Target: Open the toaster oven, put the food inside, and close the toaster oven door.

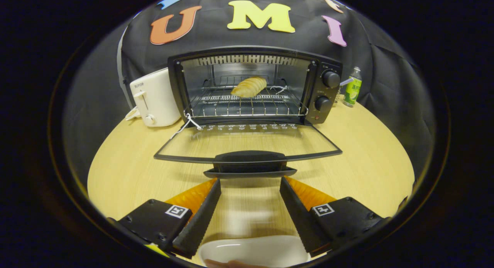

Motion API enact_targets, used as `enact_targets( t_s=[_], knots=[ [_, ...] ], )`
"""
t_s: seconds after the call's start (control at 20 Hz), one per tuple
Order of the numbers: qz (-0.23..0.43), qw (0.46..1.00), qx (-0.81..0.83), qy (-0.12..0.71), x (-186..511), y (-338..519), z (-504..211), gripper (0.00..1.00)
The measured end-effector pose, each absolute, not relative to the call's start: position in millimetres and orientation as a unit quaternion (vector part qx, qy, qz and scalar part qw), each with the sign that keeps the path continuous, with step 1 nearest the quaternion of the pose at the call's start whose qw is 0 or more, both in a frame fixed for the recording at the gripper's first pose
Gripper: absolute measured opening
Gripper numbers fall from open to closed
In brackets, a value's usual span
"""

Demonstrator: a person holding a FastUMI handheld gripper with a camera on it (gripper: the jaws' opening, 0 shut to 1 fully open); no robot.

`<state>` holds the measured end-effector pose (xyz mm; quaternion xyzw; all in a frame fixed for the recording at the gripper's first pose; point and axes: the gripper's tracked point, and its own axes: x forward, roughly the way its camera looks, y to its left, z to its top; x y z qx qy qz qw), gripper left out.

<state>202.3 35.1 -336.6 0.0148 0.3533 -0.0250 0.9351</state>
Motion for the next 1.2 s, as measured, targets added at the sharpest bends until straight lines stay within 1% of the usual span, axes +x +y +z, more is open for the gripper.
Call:
enact_targets(
  t_s=[0.2, 0.4, 0.65, 0.8, 0.95, 1.2],
  knots=[
    [-0.023, 0.942, 0.015, 0.334, 203, 34, -324, 1.0],
    [-0.014, 0.954, 0.022, 0.299, 211, 33, -300, 1.0],
    [-0.011, 0.972, -0.001, 0.236, 232, 30, -266, 0.99],
    [-0.022, 0.981, -0.016, 0.193, 252, 23, -242, 1.0],
    [-0.033, 0.981, -0.008, 0.19, 260, 18, -236, 1.0],
    [-0.04, 0.98, -0.005, 0.196, 251, 9, -231, 1.0]
  ],
)
